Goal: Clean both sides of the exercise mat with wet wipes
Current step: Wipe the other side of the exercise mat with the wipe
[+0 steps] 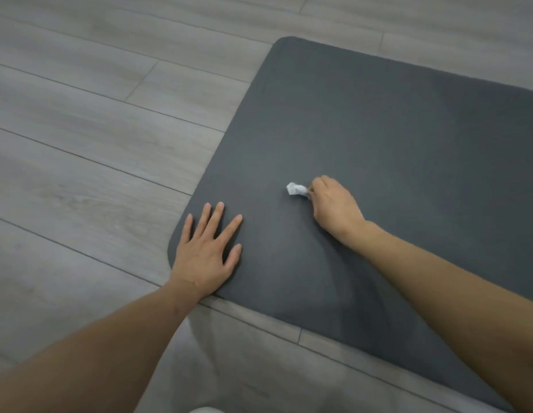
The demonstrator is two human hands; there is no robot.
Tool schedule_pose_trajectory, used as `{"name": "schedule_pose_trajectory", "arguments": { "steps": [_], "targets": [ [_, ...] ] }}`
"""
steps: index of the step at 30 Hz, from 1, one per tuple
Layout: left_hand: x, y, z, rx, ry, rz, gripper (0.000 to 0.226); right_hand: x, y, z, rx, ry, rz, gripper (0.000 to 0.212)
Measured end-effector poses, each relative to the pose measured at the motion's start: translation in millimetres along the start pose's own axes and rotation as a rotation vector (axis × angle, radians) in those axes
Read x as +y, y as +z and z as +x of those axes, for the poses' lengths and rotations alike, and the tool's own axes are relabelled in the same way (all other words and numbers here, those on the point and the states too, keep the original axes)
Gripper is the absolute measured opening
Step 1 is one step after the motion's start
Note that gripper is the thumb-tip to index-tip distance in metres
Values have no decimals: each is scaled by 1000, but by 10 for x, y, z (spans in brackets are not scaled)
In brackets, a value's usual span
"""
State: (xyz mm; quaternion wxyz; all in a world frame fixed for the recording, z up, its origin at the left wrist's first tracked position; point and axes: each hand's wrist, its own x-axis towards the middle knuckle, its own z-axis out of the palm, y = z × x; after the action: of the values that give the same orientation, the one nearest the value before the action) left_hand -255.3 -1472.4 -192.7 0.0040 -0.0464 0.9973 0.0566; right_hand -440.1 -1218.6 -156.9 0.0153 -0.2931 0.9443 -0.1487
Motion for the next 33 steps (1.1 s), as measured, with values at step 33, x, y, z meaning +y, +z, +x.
{"name": "schedule_pose_trajectory", "arguments": {
  "steps": [33],
  "targets": [
    [-467,-43,-359,-73,-131,17,64,-961,330,149,2,-182,98,18]
  ]
}}
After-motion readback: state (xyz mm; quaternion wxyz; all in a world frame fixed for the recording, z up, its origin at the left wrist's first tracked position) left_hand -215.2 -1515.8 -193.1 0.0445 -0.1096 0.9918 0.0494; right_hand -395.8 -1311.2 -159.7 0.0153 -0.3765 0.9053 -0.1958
